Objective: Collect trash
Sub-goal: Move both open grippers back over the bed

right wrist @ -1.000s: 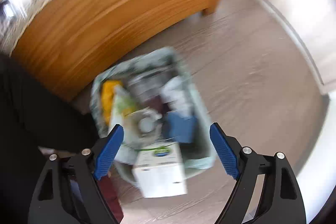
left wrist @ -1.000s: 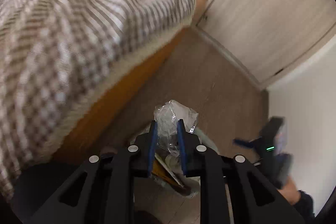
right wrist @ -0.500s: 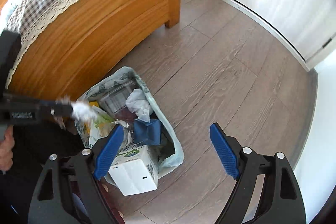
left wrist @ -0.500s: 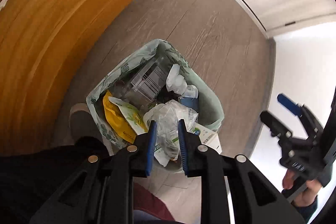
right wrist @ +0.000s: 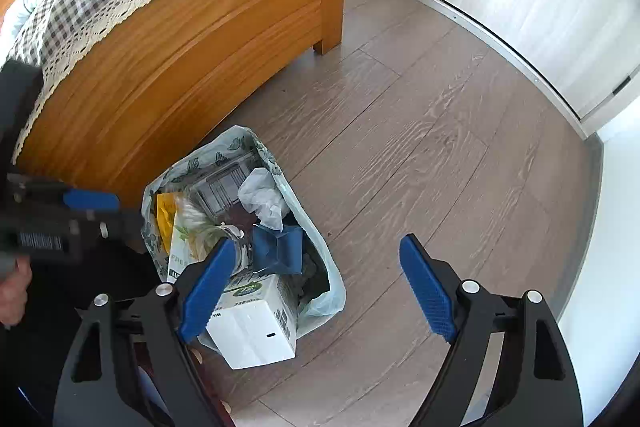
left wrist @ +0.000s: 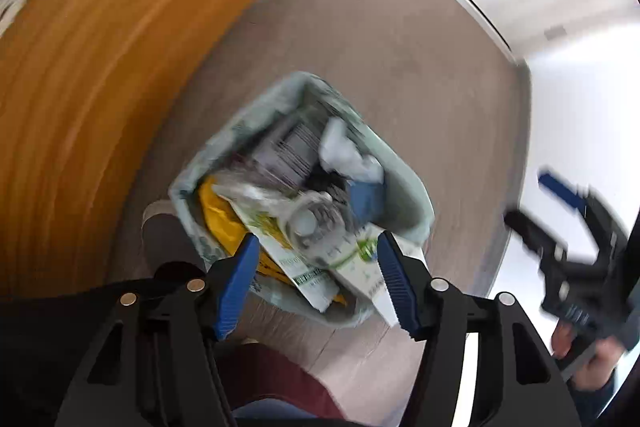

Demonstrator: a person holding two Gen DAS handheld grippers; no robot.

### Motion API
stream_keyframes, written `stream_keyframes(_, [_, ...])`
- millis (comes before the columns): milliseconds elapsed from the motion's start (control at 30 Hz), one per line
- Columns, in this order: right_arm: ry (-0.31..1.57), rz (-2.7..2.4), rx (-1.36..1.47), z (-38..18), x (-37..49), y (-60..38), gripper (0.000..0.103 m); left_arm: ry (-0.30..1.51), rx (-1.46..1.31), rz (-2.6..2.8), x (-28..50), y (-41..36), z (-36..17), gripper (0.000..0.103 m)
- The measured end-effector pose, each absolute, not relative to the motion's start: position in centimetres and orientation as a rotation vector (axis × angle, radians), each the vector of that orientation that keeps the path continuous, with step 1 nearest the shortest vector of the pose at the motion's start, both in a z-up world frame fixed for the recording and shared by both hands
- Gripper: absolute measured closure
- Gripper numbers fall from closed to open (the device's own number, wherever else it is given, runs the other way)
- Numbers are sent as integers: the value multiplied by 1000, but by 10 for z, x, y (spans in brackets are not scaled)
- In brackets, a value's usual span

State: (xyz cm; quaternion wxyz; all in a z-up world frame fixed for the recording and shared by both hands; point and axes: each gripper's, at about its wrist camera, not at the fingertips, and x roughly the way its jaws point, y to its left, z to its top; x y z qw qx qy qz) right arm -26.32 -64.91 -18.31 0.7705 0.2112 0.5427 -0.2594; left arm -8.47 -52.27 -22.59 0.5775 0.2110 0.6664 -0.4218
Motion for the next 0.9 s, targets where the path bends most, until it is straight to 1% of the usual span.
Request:
stream_keyframes(100, [1185, -547, 450, -182, -260, -646, 22, 1560, 445, -934, -76, -519, -220, 44])
stream_keyframes(200, [1205, -524, 436, -182, -255, -639, 22, 1518, 435, -934, -76, -519, -214, 44])
stream_keyframes(333, [1203, -506, 388, -175, -248, -630, 22, 1416, 428, -961, -79, -516, -195, 44])
stream_keyframes(433, [1197, -503, 374, -171, -242, -627, 22, 1312, 360, -991, -80, -504, -171, 44])
stream_keyframes(467, [1196, -502, 361, -169, -240, -625, 22, 1272, 321, -993, -80, -498, -161, 42])
stream_keyframes(500, [1193, -502, 345, -166, -237, -624, 22, 1246, 295, -997, -79, -493, -153, 35])
stream_keyframes(600, [1157, -515, 299, -154, -227, -621, 22, 1209, 301, -978, -71, -484, -132, 33])
stream_keyframes(667, [1094, -516, 269, -137, -216, -619, 22, 1153, 291, -994, -62, -475, -108, 33])
stream_keyframes(733, [1003, -499, 232, -112, -200, -613, 22, 1059, 229, -1006, -48, -453, -73, 33])
stream_keyframes(767, [957, -490, 210, -100, -192, -607, 22, 1006, 192, -1005, -39, -436, -54, 31])
stream_keyframes(800, [913, -464, 186, -87, -182, -600, 22, 950, 157, -994, -28, -416, -37, 25])
stream_keyframes(867, [836, -368, 138, -63, -155, -577, 22, 849, 100, -921, -6, -374, -11, 20])
stream_keyframes(900, [798, -323, 111, -53, -141, -563, 22, 811, 76, -885, 5, -353, -2, 19])
